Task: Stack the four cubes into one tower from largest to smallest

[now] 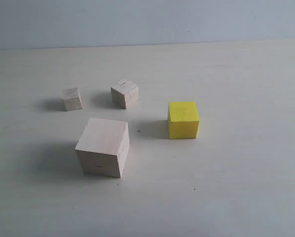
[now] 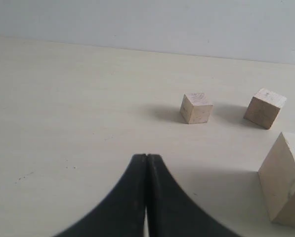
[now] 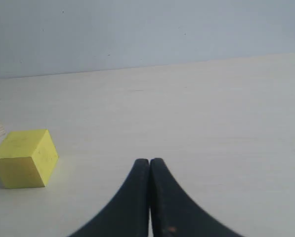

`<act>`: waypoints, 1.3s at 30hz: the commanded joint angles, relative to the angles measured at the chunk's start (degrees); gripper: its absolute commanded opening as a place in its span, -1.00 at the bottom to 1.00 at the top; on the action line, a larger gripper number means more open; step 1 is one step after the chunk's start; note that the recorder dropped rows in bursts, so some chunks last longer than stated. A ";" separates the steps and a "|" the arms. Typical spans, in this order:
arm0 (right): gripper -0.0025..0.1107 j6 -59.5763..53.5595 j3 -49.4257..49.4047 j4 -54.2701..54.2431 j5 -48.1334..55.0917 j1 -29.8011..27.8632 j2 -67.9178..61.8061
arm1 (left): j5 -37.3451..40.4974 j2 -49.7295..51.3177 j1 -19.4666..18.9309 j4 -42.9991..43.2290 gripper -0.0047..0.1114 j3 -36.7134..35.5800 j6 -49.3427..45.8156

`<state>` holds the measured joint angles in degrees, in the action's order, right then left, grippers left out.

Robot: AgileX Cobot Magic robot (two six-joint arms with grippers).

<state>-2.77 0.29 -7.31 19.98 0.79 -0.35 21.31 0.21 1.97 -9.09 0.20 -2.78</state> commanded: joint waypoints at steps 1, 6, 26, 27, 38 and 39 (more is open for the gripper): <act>-0.96 -0.05 -0.29 0.06 -0.29 0.18 0.35 | -0.50 -0.21 0.43 0.09 -0.92 -0.20 -0.18; -0.96 -0.05 -0.29 -0.07 -0.03 0.18 0.35 | -0.50 -0.21 0.43 0.09 -0.92 -0.20 -0.18; -0.96 -0.05 -0.29 -0.07 -0.03 0.18 0.35 | -0.60 -0.21 0.43 0.09 -0.92 -0.20 -0.17; -0.96 -0.05 -0.29 -0.07 -0.03 0.18 0.35 | -0.60 -0.21 0.43 0.09 -0.92 -0.20 -0.17; -0.96 -0.05 -0.29 -0.21 -3.24 0.18 0.35 | -8.97 -0.21 0.43 0.09 -0.92 -0.20 -0.43; -0.96 -0.05 -0.29 -0.21 -4.38 0.18 0.35 | -11.04 -0.21 0.43 0.09 -0.92 -0.20 -0.43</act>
<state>-2.77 0.29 -7.34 19.17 0.79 -0.35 15.70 0.21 1.97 -9.09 0.20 -3.00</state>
